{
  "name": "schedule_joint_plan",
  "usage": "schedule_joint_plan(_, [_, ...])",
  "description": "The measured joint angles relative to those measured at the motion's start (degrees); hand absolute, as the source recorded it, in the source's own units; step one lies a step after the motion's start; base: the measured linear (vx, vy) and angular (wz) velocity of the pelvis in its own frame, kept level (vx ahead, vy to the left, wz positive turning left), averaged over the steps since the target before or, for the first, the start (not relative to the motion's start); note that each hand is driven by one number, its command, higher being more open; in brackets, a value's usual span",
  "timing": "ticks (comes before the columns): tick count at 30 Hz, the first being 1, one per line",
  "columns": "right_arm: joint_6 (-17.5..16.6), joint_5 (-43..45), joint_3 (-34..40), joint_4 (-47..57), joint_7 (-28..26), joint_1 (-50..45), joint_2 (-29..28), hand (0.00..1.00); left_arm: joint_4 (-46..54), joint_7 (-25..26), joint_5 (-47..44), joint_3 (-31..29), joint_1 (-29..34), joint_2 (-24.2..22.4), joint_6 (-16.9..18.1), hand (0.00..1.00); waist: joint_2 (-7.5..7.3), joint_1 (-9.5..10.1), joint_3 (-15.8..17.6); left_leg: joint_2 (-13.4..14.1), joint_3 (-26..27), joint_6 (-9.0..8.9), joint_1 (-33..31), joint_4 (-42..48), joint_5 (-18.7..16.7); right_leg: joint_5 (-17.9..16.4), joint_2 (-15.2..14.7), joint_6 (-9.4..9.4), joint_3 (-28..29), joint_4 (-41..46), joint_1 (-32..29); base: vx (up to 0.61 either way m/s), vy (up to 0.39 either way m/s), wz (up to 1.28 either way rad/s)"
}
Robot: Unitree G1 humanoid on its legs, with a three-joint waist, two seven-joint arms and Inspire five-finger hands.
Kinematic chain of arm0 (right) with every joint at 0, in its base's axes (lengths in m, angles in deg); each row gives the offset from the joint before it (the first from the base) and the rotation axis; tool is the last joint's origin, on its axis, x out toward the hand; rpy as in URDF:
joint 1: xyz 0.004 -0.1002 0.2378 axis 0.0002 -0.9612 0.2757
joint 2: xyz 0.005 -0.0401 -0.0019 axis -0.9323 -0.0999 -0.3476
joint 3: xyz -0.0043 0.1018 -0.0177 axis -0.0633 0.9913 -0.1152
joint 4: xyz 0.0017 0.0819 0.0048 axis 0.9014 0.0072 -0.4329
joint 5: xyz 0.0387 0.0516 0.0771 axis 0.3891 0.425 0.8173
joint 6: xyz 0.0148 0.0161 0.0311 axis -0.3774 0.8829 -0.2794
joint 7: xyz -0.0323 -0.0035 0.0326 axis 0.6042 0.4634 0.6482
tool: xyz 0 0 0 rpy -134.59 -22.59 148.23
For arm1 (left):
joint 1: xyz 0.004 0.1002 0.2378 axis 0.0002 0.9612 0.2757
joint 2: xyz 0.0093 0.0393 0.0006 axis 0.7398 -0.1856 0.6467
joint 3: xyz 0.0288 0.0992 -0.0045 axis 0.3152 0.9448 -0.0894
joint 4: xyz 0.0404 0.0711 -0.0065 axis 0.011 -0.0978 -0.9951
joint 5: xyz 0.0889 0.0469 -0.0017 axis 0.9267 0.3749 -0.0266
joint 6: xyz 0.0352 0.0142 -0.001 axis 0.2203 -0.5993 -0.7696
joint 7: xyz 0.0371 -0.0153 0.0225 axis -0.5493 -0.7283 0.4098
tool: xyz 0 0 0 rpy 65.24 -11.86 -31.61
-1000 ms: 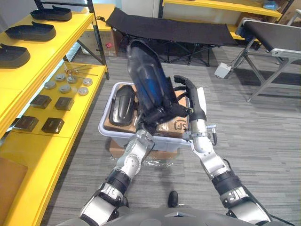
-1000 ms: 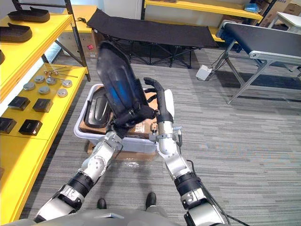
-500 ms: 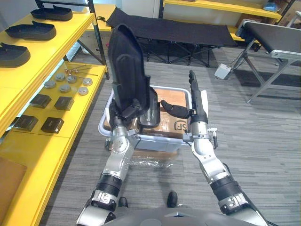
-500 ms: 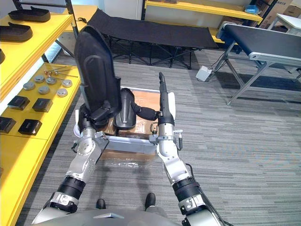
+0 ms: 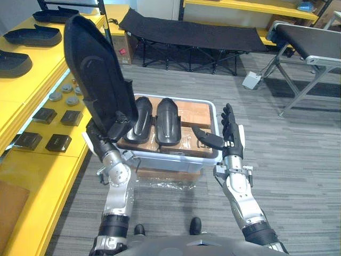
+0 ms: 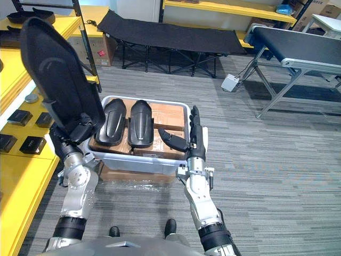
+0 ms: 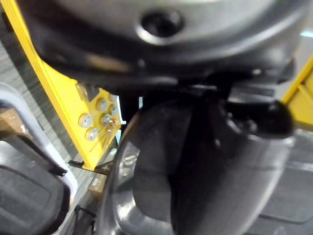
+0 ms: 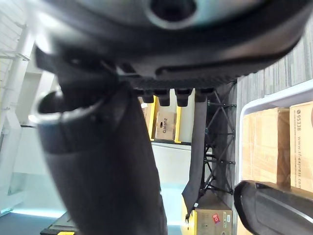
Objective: Walk over and take three plastic housings, then place them on the shelf
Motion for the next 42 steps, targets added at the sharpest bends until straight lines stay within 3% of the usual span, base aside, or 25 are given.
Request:
schedule_joint_plan(6, [-0.08,5.20,1.09,0.92,-5.68,-2.37,-1.43,1.00,5.20,-6.52,-7.90,-2.50,6.50,-1.56,2.64,0.00,1.30,0.32,-0.78,0.02,-0.45,-0.13,0.59,0.44,-0.73,-0.89,-0.01,-0.52,-0.86,-0.05,1.16,-0.01,-0.006,0.05])
schedule_joint_plan(14, [-0.11,9.20,0.10,0.91,-12.02,-2.93,-1.95,1.00,15.00,-14.47,-8.37,-3.60,13.48,-1.80,2.64,0.00,3.31,3.69,-2.01,0.08,-4.65,-0.59,0.07,0.81,-0.88,-2.40,0.03,-0.74,-5.67,-0.30,3.06,0.01,-0.020,0.26])
schedule_joint_plan(21, [-0.09,8.25,-3.71,0.62,-13.44,-1.37,-1.67,1.00,18.01,-18.84,-12.01,-8.61,17.10,-1.88,2.64,0.00,3.28,7.83,-2.33,-0.40,-11.08,-0.46,-1.84,2.50,-0.81,-3.14,-0.09,-0.15,-12.70,-0.29,6.09,0.03,-0.011,0.45])
schedule_joint_plan(27, [0.92,8.18,-4.29,0.21,-14.63,1.52,-0.88,1.00,18.13,-20.88,-13.82,-11.43,21.16,-1.97,2.63,0.00,2.75,9.99,-2.53,-0.81,-13.13,-0.55,-2.56,3.22,-1.10,-3.71,-0.20,-0.24,-14.29,0.01,7.14,0.00,0.007,0.21])
schedule_joint_plan(31, [1.07,8.21,-3.70,-1.58,-15.53,1.36,-0.50,1.00,18.14,-23.64,-15.34,-10.71,22.83,-2.05,2.51,0.00,3.54,10.06,-1.68,-1.27,-15.04,-0.17,-6.39,10.21,-3.59,-4.49,-0.04,0.04,-18.24,0.05,9.42,-0.04,0.013,0.54])
schedule_joint_plan(32, [1.06,8.00,-2.67,-1.98,-15.10,0.51,0.07,1.00,18.14,-26.44,-15.90,-10.35,22.52,-2.01,2.49,0.00,3.74,9.19,-1.05,-1.16,-14.49,0.94,-7.50,10.34,-4.12,-5.24,-0.25,-0.07,-21.17,0.13,10.50,-0.04,0.014,0.95])
schedule_joint_plan(35, [1.10,6.38,-0.32,-2.03,-13.95,-0.95,1.45,1.00,18.14,-29.64,-17.28,-8.55,22.37,-2.08,2.49,0.00,4.63,8.51,0.40,0.64,-8.71,1.09,-7.04,8.04,-0.88,-7.33,-1.82,0.76,-25.17,3.54,11.36,-0.03,0.064,0.99])
schedule_joint_plan(38, [1.11,4.86,0.54,-2.09,-13.98,-1.05,1.36,1.00,18.24,-30.05,-17.30,-8.75,22.37,-1.98,2.50,0.00,5.86,9.40,1.40,-0.48,-9.01,1.21,-6.07,4.61,1.15,-7.59,-3.03,0.95,-25.22,4.59,10.65,0.00,0.090,0.18])
schedule_joint_plan(40, [1.11,4.82,0.57,-1.97,-14.43,-1.70,1.40,1.00,18.30,-30.09,-17.26,-7.94,22.31,-1.77,2.50,0.00,5.81,9.19,1.49,-1.14,-9.35,1.39,-5.63,3.85,1.35,-8.67,-3.79,1.80,-24.92,5.86,10.56,0.01,0.062,0.21])
schedule_joint_plan(42, [1.00,4.82,1.61,-0.70,-14.68,-3.98,1.17,1.00,18.57,-31.75,-17.00,-4.91,21.76,-0.09,2.38,0.00,4.94,6.92,1.87,-3.00,-13.75,1.94,-6.02,3.71,1.74,-14.08,-3.82,1.87,-17.69,11.42,9.25,0.03,0.015,0.91])
